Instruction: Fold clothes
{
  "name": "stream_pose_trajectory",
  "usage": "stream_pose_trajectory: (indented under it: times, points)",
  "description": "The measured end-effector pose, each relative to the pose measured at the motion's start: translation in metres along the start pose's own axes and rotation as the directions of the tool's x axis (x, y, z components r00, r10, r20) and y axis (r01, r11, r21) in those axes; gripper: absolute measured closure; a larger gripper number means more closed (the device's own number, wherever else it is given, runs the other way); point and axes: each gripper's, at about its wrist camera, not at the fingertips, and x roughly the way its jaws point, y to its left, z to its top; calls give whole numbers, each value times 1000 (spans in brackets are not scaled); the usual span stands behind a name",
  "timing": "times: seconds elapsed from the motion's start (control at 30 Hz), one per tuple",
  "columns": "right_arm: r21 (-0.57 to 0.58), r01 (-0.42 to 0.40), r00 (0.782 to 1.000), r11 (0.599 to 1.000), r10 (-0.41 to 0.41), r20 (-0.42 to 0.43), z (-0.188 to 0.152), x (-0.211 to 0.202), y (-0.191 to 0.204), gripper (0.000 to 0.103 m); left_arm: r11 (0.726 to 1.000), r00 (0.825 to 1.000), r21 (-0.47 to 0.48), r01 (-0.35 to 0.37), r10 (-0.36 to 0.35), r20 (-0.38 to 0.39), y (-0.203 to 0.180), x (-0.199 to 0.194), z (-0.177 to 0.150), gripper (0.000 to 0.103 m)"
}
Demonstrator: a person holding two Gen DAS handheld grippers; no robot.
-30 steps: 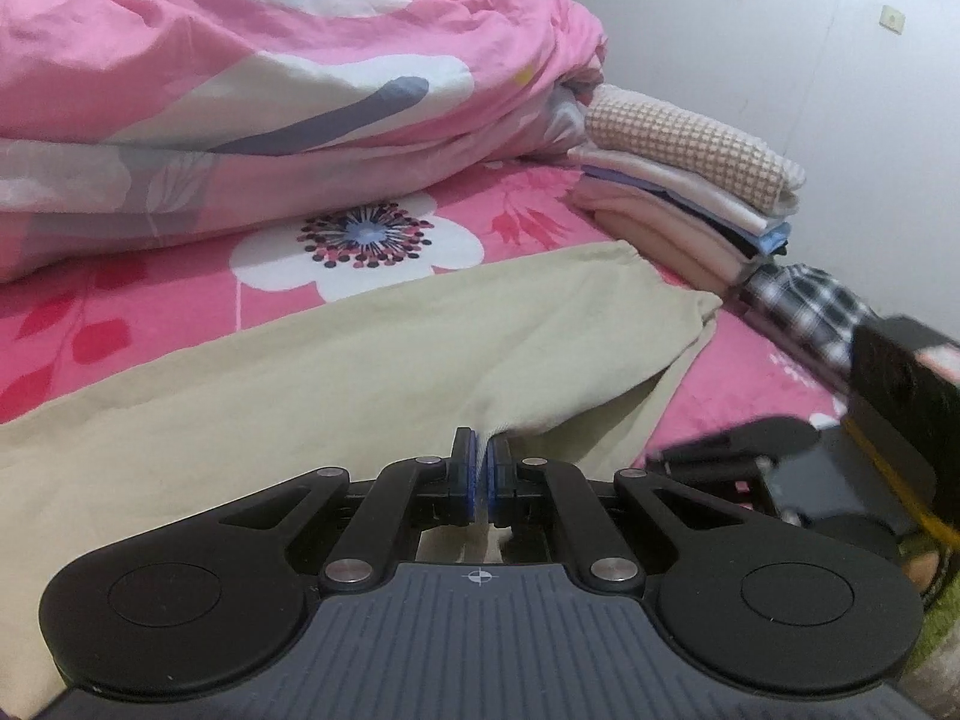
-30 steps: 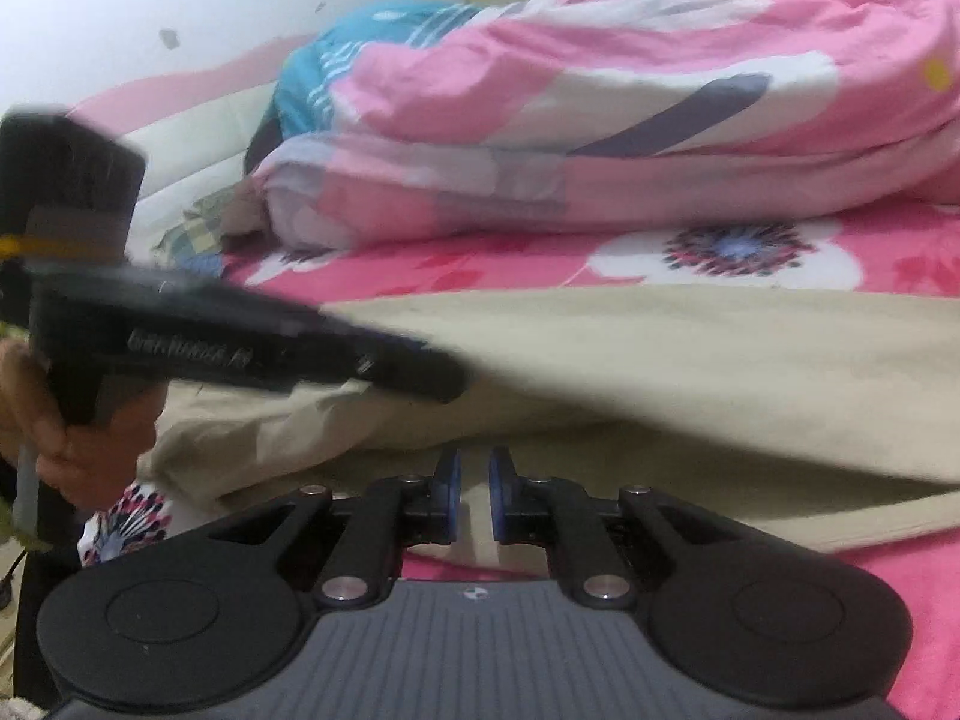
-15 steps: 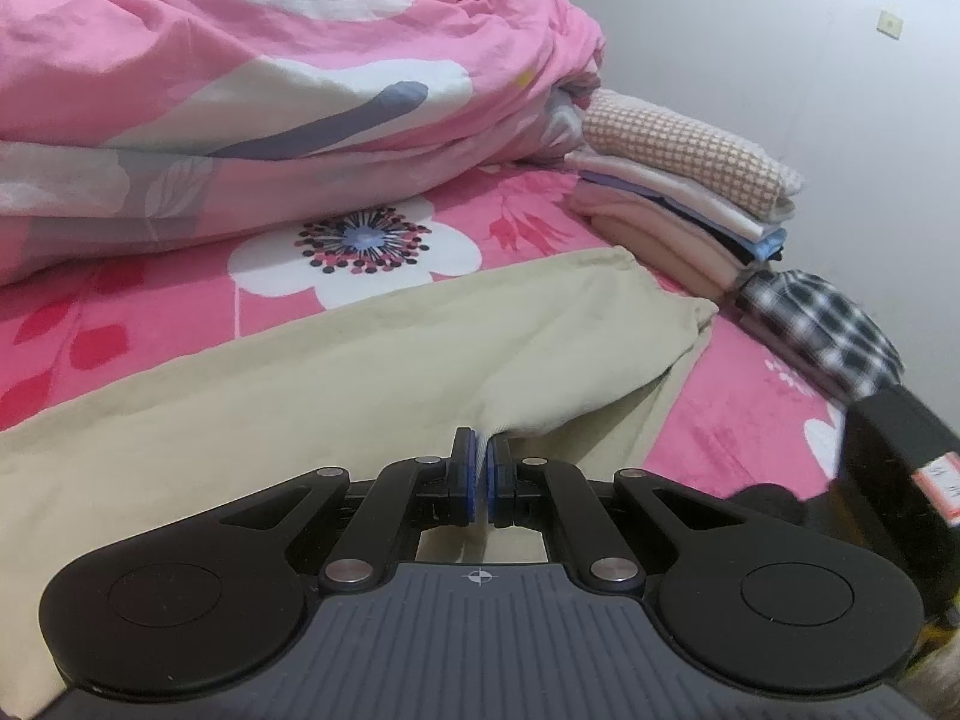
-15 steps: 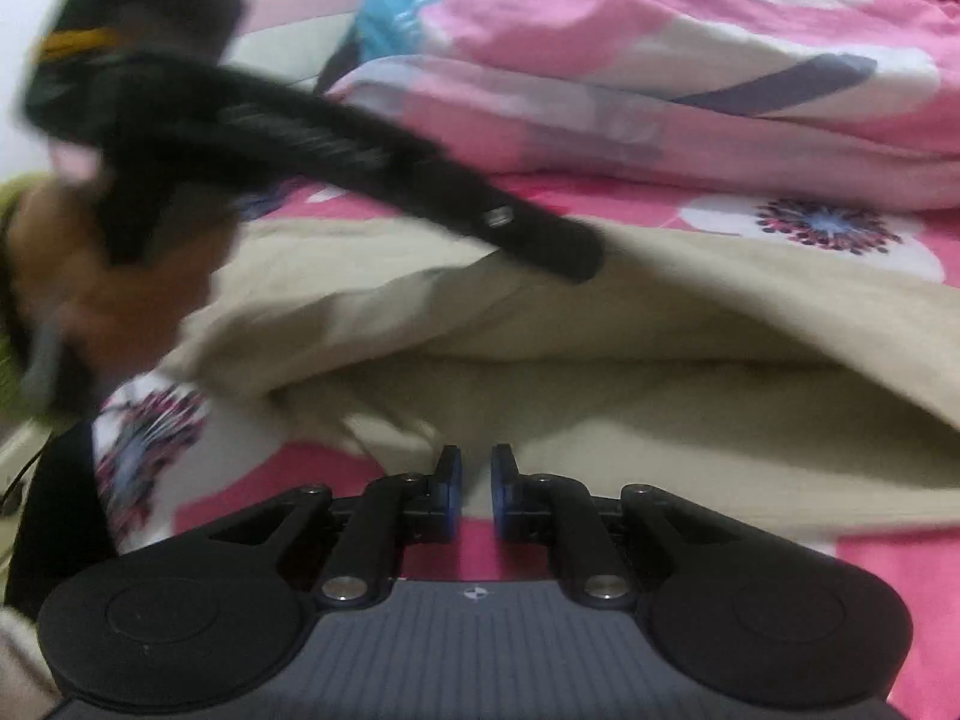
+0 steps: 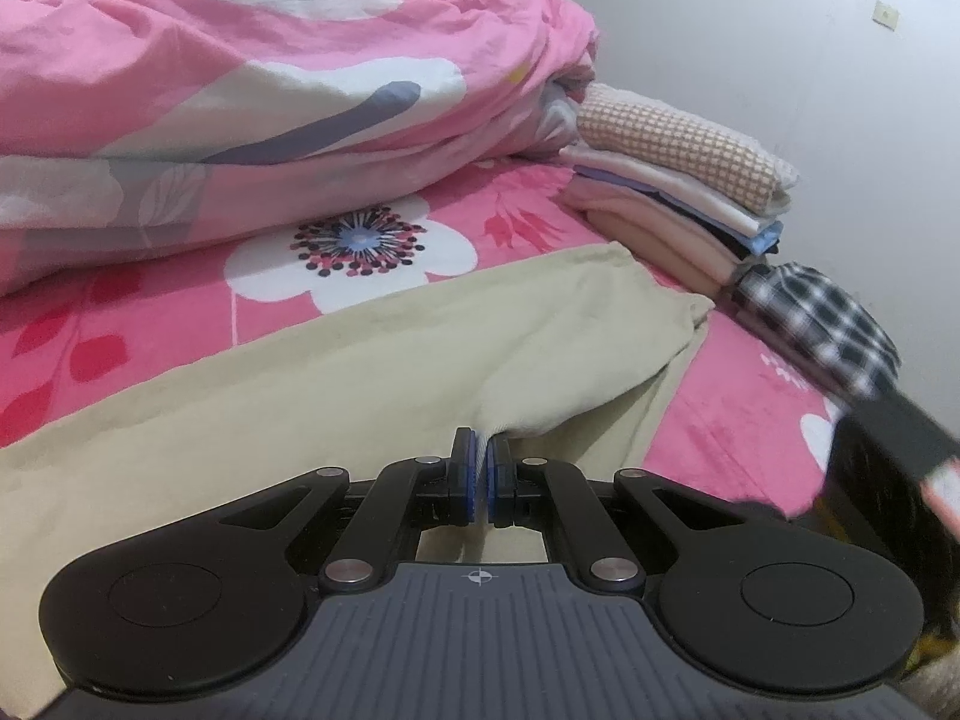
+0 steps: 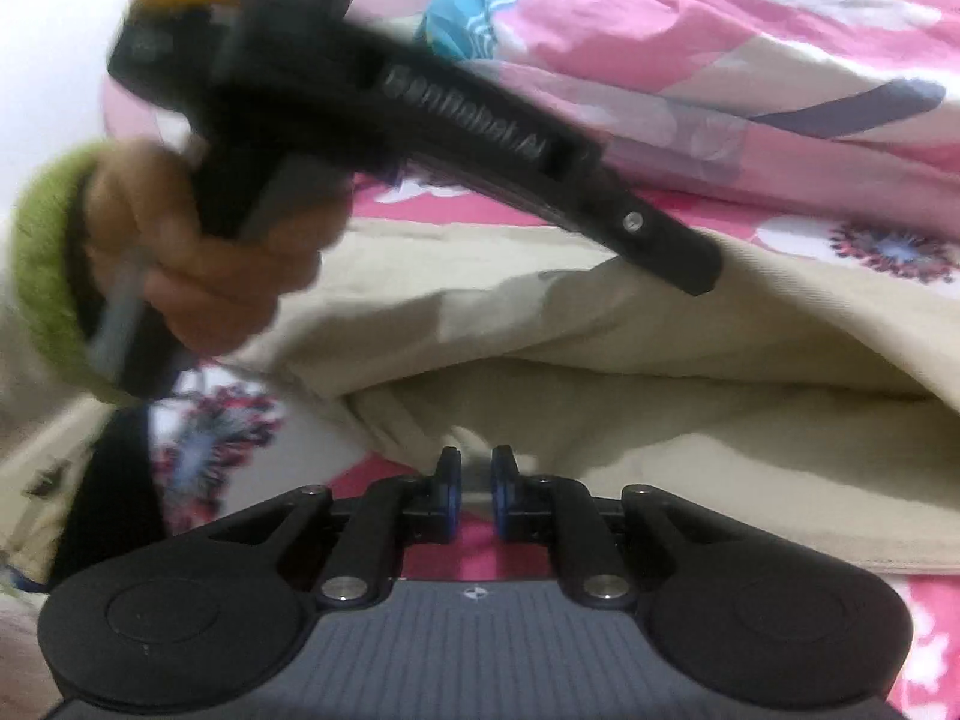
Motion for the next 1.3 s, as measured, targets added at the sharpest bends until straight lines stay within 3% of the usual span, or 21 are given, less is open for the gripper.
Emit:
stream_pose_trajectory:
  times: [0.07,0.13,0.23,0.43,0.53,0.63,0.77,0.87,1.17,1.23,1.3]
  points:
    - [47,32,999,998,-34,36,6,3,-9,91,1000,1000,1,0,0,-1,-1,0,1,101]
    - [76,15,999,997,-17,28,7,19,-10,91,1000,1000,-7,1,-1,-2,-1,0,0,101]
    - [7,-14,1000,1000,14,2,-1,28,6,91,1000,1000,-12,7,-7,0,0,0,-1,101]
    - [3,-66,998,998,66,5,-22,-15,7,91,998,999,-48,34,-33,19,5,4,-5,102]
    - [16,86,994,996,-87,71,-12,-39,-16,91,998,999,-52,38,-36,30,4,4,-7,102]
    - [31,260,958,965,-261,121,1,-56,-42,91,997,998,-59,44,-42,45,2,1,-9,102]
    - [10,460,888,888,-459,-30,-7,-39,-77,93,996,997,-64,58,-55,57,1,-2,-12,102]
    - [37,487,874,873,-487,-5,-24,-68,-81,93,996,996,-47,73,-71,45,0,2,-18,102]
    - [63,548,835,834,-550,22,-22,-94,-101,92,999,999,8,52,-52,-2,-9,16,-34,101]
    - [81,575,817,814,-576,-12,-28,-97,-118,91,999,999,20,46,-45,-9,-11,17,-37,101]
    - [173,613,786,771,-618,-30,-37,-116,-138,91,999,999,31,39,-38,-16,-13,19,-41,101]
